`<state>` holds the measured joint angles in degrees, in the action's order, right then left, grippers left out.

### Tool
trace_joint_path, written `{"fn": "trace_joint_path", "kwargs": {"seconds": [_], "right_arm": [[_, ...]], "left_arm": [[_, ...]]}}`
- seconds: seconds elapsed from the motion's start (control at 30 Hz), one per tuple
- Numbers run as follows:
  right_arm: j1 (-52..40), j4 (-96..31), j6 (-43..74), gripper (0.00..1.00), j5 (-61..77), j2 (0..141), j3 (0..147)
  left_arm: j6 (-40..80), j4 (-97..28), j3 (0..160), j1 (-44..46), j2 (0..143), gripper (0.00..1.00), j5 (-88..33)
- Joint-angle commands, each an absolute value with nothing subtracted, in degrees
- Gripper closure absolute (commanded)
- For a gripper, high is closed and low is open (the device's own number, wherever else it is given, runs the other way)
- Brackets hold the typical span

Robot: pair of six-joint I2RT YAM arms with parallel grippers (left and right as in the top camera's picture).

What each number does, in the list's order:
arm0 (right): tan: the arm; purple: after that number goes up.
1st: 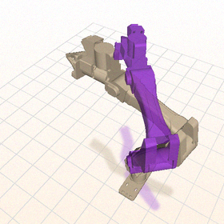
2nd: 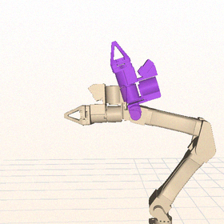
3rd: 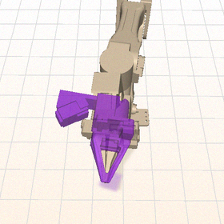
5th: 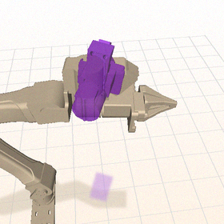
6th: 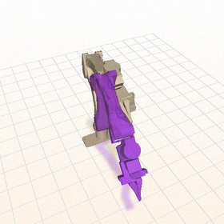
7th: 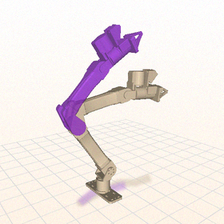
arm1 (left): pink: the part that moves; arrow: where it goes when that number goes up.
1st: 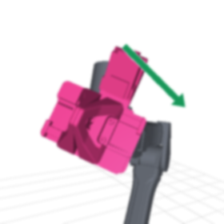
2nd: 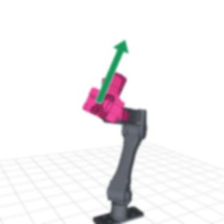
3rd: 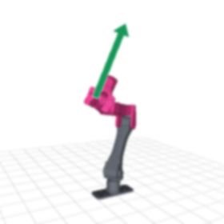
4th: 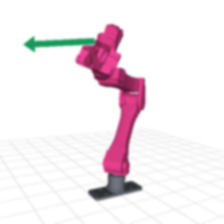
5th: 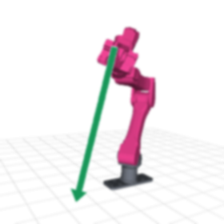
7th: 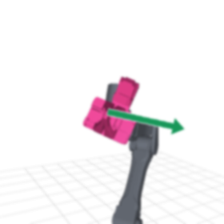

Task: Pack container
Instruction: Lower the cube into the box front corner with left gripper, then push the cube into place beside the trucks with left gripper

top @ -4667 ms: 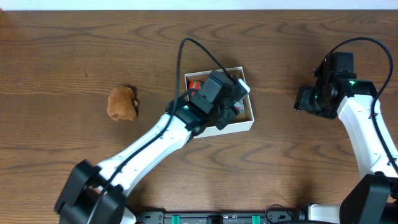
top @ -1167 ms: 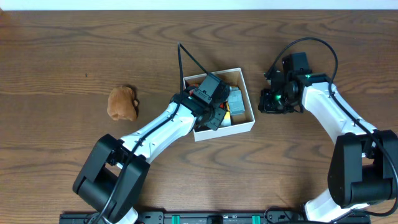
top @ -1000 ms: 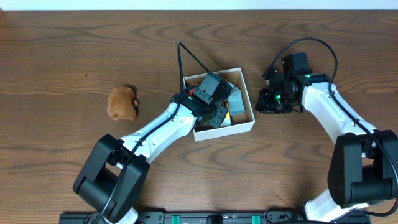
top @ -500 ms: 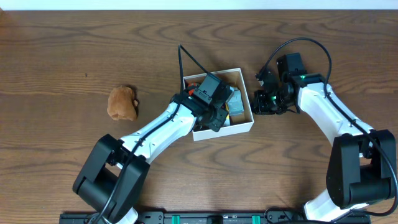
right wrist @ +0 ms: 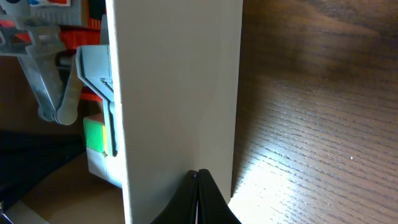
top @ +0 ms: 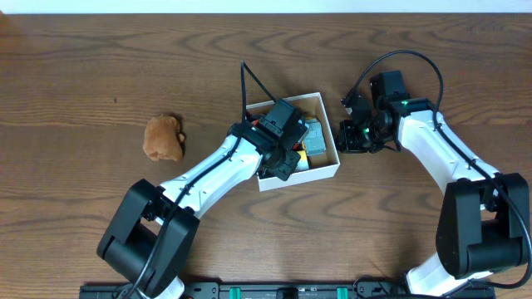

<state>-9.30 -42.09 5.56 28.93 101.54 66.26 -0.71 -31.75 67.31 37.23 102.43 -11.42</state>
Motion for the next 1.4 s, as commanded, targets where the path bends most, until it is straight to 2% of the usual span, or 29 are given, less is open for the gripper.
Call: {"fn": "trace_joint_path", "kwargs": {"seconds": [0.0,0.37,0.97,1.3,1.37], "right_arm": [[-9.78,-41.65,4.60,0.97,30.24,101.89,66.19],[-9.82,-41.58,4.60,0.97,30.28,101.89,66.19],[-9.82,-41.56,4.62,0.97,30.26,101.89,66.19],[-9.82,-41.80,4.60,0.97,30.24,101.89,66.19],[-9.80,-41.76,4.60,0.97,30.24,101.89,66.19]], "left_arm": [[-1.89,-30.65,66.98,37.39,103.66,0.94,-12.47],[-2.59,-23.94,66.98,38.61,103.74,0.94,-16.51],[-6.70,-22.15,66.98,38.61,103.74,0.94,-22.13],[-7.03,-23.55,67.00,37.76,102.85,0.93,-20.99],[-7.07,-24.45,67.00,37.63,101.71,0.83,-20.97]]}}
